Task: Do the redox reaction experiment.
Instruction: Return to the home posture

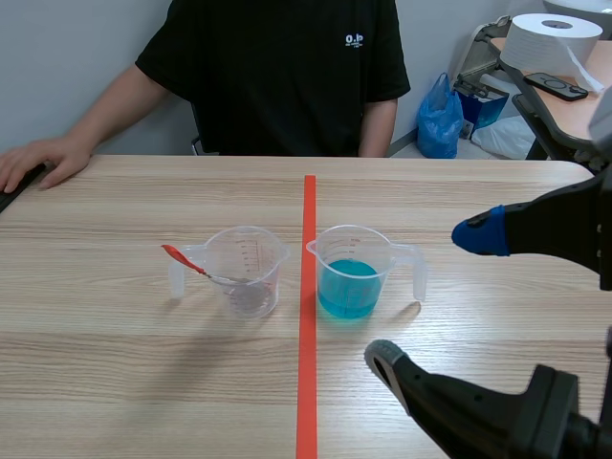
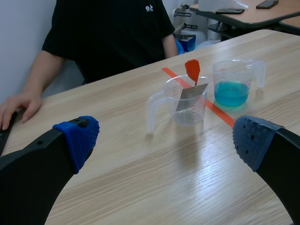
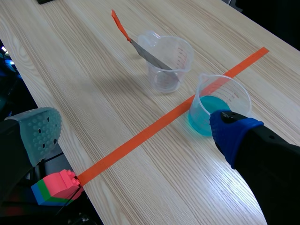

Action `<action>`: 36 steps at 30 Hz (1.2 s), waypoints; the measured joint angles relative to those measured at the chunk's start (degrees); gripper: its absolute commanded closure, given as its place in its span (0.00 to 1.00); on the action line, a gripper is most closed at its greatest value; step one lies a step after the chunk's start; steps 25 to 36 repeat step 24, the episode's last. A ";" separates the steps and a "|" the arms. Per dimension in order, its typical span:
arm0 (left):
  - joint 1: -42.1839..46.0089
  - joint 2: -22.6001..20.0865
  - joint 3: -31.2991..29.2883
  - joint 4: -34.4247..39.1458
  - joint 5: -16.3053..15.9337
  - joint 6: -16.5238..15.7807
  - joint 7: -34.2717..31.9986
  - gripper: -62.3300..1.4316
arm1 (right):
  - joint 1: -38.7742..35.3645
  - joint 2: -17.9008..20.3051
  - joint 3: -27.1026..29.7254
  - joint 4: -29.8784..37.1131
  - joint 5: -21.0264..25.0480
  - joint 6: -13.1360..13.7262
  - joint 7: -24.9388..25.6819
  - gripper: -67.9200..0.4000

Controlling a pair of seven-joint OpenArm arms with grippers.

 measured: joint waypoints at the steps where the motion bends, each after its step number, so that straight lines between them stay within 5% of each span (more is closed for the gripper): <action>1: 0.00 -0.11 -0.24 0.31 0.00 0.00 -0.11 0.03 | 0.00 0.00 0.00 0.00 0.00 0.00 0.00 0.00; 36: 0.00 -0.11 -0.35 0.52 0.02 0.00 -0.11 0.03 | 0.00 0.00 0.00 0.00 0.00 0.00 -1.75 0.00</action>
